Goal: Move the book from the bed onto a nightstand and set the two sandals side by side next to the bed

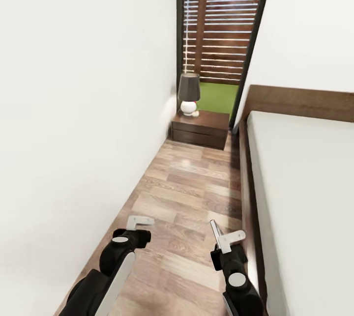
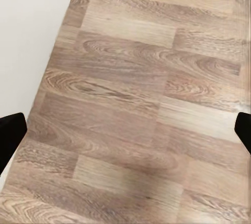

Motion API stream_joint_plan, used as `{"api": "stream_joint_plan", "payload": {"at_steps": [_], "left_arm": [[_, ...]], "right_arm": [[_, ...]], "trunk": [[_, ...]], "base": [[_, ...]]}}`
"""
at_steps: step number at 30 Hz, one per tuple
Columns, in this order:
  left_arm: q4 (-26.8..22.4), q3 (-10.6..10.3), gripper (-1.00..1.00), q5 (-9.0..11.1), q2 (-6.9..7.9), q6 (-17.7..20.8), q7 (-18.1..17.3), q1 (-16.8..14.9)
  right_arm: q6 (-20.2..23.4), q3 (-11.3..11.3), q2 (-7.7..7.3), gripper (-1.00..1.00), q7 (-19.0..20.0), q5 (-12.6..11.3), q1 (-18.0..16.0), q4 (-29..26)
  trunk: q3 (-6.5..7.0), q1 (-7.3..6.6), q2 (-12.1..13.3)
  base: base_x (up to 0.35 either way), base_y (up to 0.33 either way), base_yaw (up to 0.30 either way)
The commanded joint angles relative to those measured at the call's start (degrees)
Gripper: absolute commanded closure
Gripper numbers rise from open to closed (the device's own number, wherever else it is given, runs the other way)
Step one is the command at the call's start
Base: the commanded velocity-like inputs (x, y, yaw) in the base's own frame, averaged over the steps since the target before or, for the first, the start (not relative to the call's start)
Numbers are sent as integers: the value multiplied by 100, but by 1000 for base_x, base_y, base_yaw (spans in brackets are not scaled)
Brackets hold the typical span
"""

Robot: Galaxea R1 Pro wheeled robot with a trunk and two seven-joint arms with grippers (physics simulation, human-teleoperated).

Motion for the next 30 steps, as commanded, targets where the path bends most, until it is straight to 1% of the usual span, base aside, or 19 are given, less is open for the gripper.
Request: {"api": "stream_joint_plan", "payload": {"at_steps": [1,7,16,19,23,25,30], "left_arm": [[-7,-2,-100,60,1,12,59,-3],[1,58,-100,60,1,12,59,-3],[2,97,-100,67,5,12,56,-3],[2,106,-100,68,8,12,56,-3],[-5,3,-100,61,3,5,74,-3],[-6,-5,-100,61,7,4,75,-3],[5,-13,-100,60,10,3,72,-3]], "right_arm": [[43,11,-1,100,-20,35,-7,-4],[43,11,-9,100,-20,34,-7,-4],[43,11,-10,100,-20,34,-5,-4],[43,11,-10,100,-20,32,-7,-4],[35,11,-10,100,-20,36,-5,-4],[35,11,-10,100,-20,36,-4,-4],[35,11,-10,100,-20,34,-6,-4]], "trunk": [[-5,3,-2],[-5,3,-2],[-5,3,-2],[-5,3,-2],[-5,3,-2],[-5,3,-2],[-5,3,-2]], "base": [[336,0,-284],[333,39,-284],[238,241,-284],[104,305,-284],[23,319,-258],[5,211,-120],[2,66,-37]]}}
